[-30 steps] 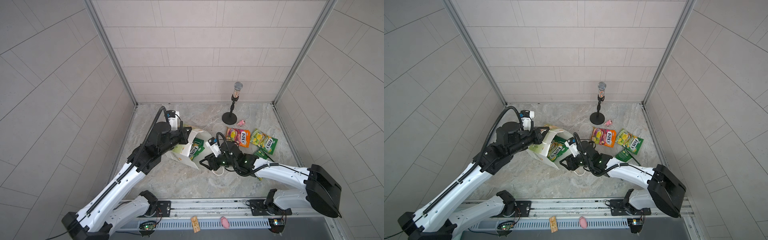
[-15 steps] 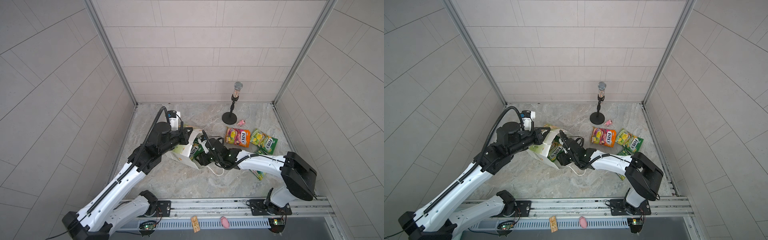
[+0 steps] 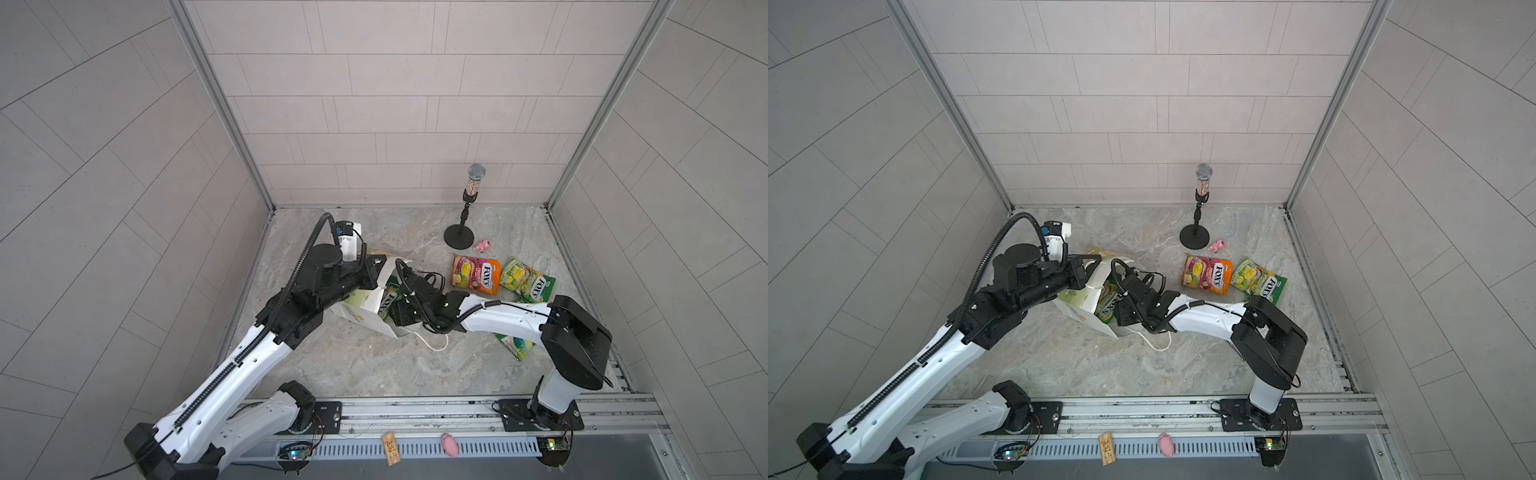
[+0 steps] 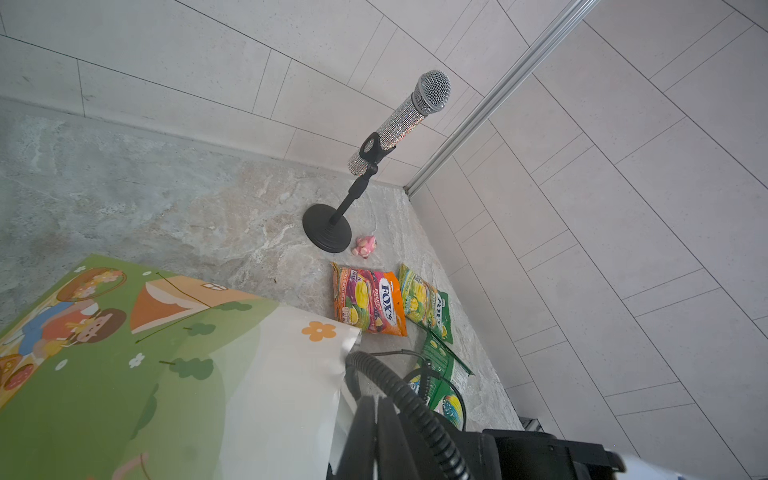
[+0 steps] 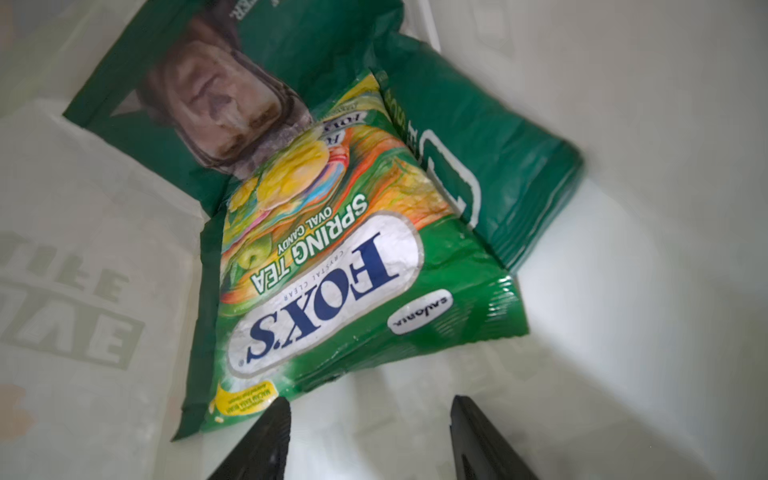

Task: Take the snacks out of the paper bag
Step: 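Lower the right gripper into the bag and grasp the green Spring Tea packet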

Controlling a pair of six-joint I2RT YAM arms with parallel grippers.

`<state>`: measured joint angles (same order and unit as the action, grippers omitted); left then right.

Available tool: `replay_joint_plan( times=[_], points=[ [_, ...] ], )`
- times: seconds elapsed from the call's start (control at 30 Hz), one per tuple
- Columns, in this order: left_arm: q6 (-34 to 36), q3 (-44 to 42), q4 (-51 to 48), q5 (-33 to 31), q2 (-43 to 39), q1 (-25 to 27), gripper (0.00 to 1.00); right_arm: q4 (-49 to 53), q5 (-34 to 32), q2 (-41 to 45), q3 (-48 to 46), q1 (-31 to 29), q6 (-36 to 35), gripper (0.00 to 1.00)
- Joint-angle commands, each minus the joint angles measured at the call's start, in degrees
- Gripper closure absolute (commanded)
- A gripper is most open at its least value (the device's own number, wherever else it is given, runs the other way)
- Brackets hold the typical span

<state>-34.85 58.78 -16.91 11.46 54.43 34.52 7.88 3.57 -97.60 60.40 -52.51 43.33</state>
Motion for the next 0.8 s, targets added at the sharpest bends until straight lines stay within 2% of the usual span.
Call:
replay_joint_plan(
  times=[0.0, 0.47, 0.77],
  points=[
    [0.9, 0.3, 2.1, 0.8, 0.0, 0.1, 1.00, -0.8, -1.0, -1.0, 0.6, -0.3, 5.8, 0.37],
    [0.5, 0.1, 2.5, 1.6, 0.0, 0.2, 1.00, -7.0, -4.1, -3.2, 0.1, -0.1, 14.5, 0.40],
    [0.6, 0.0, 2.5, 1.9, -0.2, 0.2, 1.00, -11.1, -3.0, -4.6, -0.3, 0.4, 17.8, 0.49]
  ],
)
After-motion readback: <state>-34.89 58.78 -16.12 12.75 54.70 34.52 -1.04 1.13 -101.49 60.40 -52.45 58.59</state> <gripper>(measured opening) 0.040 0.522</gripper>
